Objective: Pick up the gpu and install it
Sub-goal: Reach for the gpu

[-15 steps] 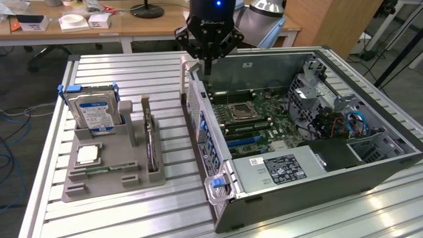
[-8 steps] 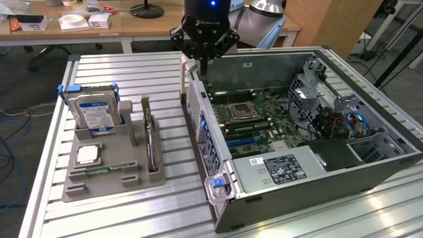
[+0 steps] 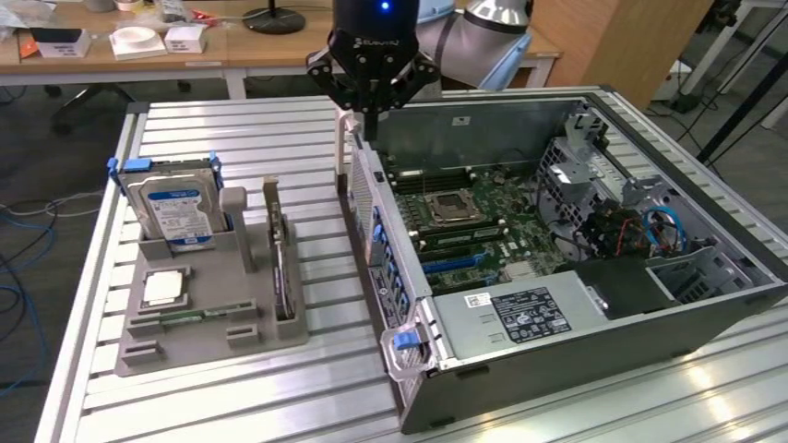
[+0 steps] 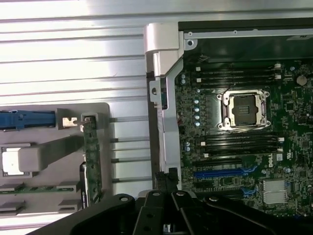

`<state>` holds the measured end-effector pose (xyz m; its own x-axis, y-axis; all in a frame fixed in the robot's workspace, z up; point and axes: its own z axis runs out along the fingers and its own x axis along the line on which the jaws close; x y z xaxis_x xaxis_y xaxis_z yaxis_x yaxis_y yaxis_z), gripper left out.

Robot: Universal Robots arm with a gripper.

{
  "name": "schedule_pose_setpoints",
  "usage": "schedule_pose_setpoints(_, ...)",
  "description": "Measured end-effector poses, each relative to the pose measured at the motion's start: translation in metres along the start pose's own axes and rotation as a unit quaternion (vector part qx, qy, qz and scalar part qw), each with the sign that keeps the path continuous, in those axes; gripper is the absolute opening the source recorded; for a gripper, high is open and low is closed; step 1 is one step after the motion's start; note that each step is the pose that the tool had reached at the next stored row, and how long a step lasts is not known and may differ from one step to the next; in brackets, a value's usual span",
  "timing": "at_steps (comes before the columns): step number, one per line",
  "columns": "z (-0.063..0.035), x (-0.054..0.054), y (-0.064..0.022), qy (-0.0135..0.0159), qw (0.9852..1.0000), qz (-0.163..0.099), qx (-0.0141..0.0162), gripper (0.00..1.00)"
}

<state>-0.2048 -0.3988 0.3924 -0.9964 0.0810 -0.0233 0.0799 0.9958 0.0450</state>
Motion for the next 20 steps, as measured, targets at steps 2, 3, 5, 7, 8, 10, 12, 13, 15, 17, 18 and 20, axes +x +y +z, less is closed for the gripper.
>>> schedule_pose_setpoints(2, 0.0000, 0.003, -0.0002, 0.0000, 1.0000, 0.000, 0.0000, 0.11)
schedule_pose_setpoints(3, 0.0000, 0.004, -0.0003, 0.0000, 1.0000, 0.000, 0.0000, 0.11)
schedule_pose_setpoints(5, -0.0001, 0.006, -0.0005, 0.0000, 1.0000, 0.000, 0.0000, 0.11)
schedule_pose_setpoints(7, -0.0001, 0.009, -0.0006, 0.0000, 1.0000, 0.000, 0.0000, 0.11)
schedule_pose_setpoints(8, -0.0001, 0.010, -0.0007, 0.0000, 1.0000, 0.000, 0.0000, 0.11)
schedule_pose_setpoints(10, -0.0002, 0.013, -0.0008, 0.0000, 1.0000, 0.000, 0.0000, 0.11)
schedule_pose_setpoints(12, -0.0002, 0.016, -0.0009, 0.0000, 1.0000, 0.000, 0.0000, 0.11)
schedule_pose_setpoints(13, -0.0002, 0.017, -0.0010, 0.0000, 1.0000, 0.000, 0.0000, 0.11)
schedule_pose_setpoints(15, -0.0003, 0.020, -0.0011, 0.0000, 1.0000, 0.000, 0.0000, 0.11)
schedule_pose_setpoints(17, -0.0003, 0.022, -0.0013, 0.0000, 1.0000, 0.000, 0.0000, 0.11)
schedule_pose_setpoints(18, -0.0003, 0.023, -0.0013, 0.0000, 1.0000, 0.000, 0.0000, 0.11)
schedule_pose_setpoints(20, -0.0003, 0.026, -0.0014, 0.0000, 1.0000, 0.000, 0.0000, 0.11)
